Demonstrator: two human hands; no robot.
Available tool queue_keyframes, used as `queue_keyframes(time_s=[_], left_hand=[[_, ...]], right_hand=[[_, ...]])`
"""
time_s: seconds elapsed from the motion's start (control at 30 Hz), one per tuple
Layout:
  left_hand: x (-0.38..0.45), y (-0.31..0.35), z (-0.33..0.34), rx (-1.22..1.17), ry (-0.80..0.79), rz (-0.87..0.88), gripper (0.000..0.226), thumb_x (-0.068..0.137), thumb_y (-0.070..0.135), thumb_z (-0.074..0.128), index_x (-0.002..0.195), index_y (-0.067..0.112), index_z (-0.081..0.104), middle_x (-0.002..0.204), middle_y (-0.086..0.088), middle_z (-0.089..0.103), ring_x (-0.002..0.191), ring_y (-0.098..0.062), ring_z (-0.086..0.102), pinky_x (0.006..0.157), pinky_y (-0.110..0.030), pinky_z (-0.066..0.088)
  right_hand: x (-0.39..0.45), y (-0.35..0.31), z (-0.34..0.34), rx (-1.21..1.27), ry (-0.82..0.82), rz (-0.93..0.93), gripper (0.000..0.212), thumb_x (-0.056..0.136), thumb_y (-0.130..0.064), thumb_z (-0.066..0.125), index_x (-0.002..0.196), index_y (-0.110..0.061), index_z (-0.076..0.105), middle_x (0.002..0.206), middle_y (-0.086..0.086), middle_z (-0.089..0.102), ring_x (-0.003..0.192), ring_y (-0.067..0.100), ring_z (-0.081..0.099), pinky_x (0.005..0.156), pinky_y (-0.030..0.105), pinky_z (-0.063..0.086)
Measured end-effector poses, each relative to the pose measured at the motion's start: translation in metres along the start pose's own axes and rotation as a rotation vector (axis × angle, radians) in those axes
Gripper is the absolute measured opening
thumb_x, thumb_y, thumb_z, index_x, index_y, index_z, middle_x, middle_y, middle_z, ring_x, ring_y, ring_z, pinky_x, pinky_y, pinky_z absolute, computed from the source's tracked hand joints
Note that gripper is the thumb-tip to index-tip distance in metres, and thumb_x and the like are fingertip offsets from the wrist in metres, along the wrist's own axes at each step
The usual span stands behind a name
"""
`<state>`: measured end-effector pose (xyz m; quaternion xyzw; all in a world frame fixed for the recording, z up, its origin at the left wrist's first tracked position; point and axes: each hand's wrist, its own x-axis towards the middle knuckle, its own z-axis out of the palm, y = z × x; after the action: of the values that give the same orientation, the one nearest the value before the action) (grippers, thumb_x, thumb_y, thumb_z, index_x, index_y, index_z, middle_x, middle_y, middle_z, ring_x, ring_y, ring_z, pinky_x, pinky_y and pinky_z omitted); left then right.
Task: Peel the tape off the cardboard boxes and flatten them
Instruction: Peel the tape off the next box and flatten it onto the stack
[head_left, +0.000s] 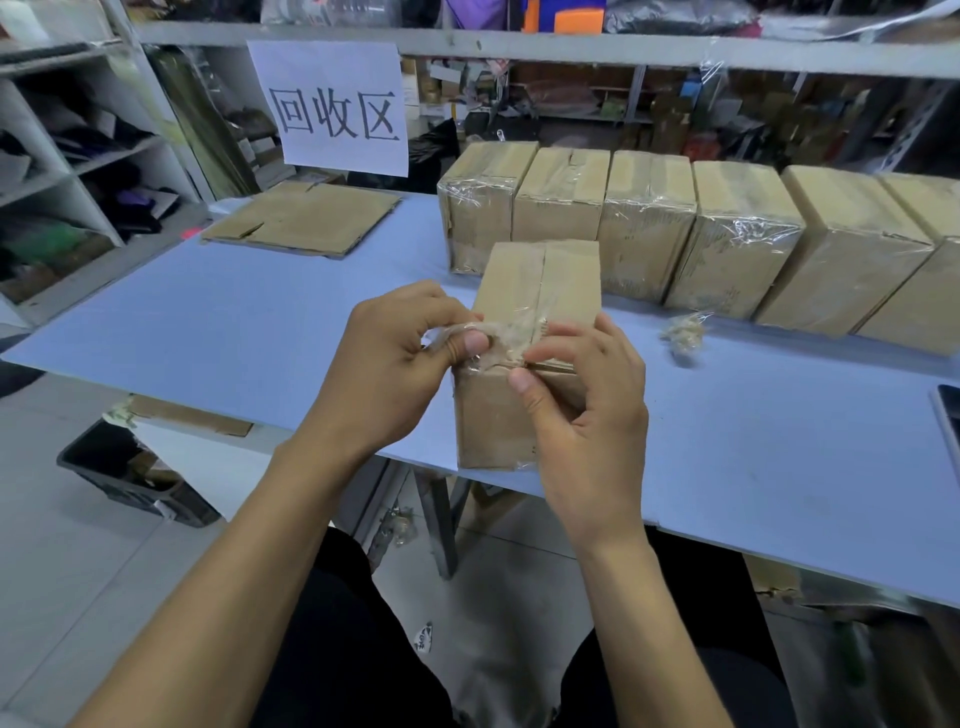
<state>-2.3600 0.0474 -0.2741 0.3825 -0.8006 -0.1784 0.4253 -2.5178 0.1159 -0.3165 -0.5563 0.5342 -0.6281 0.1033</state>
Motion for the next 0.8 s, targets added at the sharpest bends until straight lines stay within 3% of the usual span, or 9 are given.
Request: queue_keyframes(time_s=[0.1, 0.2, 0.3, 0.4, 0.5, 0.63, 0.8], left_hand=[[-0.002, -0.001, -0.001, -0.040, 0.019, -0.081, 0.020, 0.089, 0.031, 0.063, 0.085, 0.016, 0.076, 0.081, 0.000, 0.066, 0.080, -0.015, 0.062, 0.075, -0.044, 0.051], [-0.002, 0.001, -0.002, -0.129, 0.029, -0.145, 0.014, 0.089, 0.029, 0.062, 0.079, 0.024, 0.070, 0.078, 0.001, 0.062, 0.077, -0.020, 0.062, 0.075, -0.049, 0.056], [-0.005, 0.003, -0.002, -0.151, 0.048, -0.157, 0.022, 0.092, 0.031, 0.061, 0.086, 0.014, 0.074, 0.080, 0.005, 0.062, 0.079, -0.016, 0.064, 0.077, -0.049, 0.057], [-0.012, 0.008, -0.002, -0.134, -0.007, -0.119, 0.021, 0.090, 0.042, 0.067, 0.101, 0.025, 0.074, 0.095, 0.009, 0.065, 0.095, -0.009, 0.064, 0.079, -0.023, 0.055], [-0.021, 0.010, 0.002, -0.054, -0.012, -0.061, 0.036, 0.078, 0.027, 0.085, 0.111, 0.026, 0.071, 0.099, 0.009, 0.061, 0.097, -0.004, 0.061, 0.080, -0.012, 0.053], [-0.022, 0.014, 0.005, -0.025, 0.078, -0.103, 0.018, 0.075, 0.015, 0.087, 0.087, 0.013, 0.073, 0.084, 0.005, 0.057, 0.082, -0.004, 0.059, 0.069, -0.008, 0.051], [-0.015, 0.015, 0.005, -0.008, 0.088, -0.117, 0.019, 0.074, 0.025, 0.078, 0.074, 0.007, 0.071, 0.076, 0.006, 0.056, 0.077, -0.003, 0.059, 0.064, -0.015, 0.044]], right_hand=[[0.000, 0.000, 0.002, -0.038, -0.024, -0.013, 0.011, 0.086, -0.011, 0.075, 0.092, -0.019, 0.070, 0.116, -0.004, 0.064, 0.139, 0.022, 0.038, 0.103, 0.006, 0.025], [0.001, 0.000, 0.002, -0.067, -0.037, -0.026, 0.007, 0.087, -0.014, 0.073, 0.091, -0.019, 0.070, 0.115, -0.006, 0.064, 0.138, 0.024, 0.039, 0.106, 0.009, 0.026], [0.003, 0.000, 0.000, -0.083, -0.045, -0.026, 0.005, 0.088, -0.015, 0.070, 0.092, -0.018, 0.069, 0.117, -0.006, 0.063, 0.139, 0.025, 0.038, 0.107, 0.012, 0.028], [0.001, 0.001, -0.002, -0.120, -0.061, -0.060, 0.006, 0.092, -0.013, 0.067, 0.097, -0.017, 0.068, 0.121, -0.006, 0.061, 0.140, 0.026, 0.036, 0.112, 0.029, 0.034], [-0.002, 0.001, -0.001, -0.157, -0.070, -0.093, 0.014, 0.097, -0.015, 0.059, 0.103, -0.019, 0.071, 0.124, -0.005, 0.062, 0.141, 0.024, 0.034, 0.112, 0.045, 0.036], [-0.003, 0.002, 0.002, -0.180, -0.080, -0.132, 0.020, 0.098, -0.018, 0.053, 0.098, -0.019, 0.073, 0.118, -0.007, 0.066, 0.139, 0.023, 0.038, 0.107, 0.051, 0.039], [0.000, 0.005, 0.000, -0.125, -0.070, -0.114, 0.018, 0.095, -0.008, 0.060, 0.097, -0.021, 0.073, 0.115, -0.007, 0.065, 0.134, 0.023, 0.040, 0.109, 0.043, 0.038]])
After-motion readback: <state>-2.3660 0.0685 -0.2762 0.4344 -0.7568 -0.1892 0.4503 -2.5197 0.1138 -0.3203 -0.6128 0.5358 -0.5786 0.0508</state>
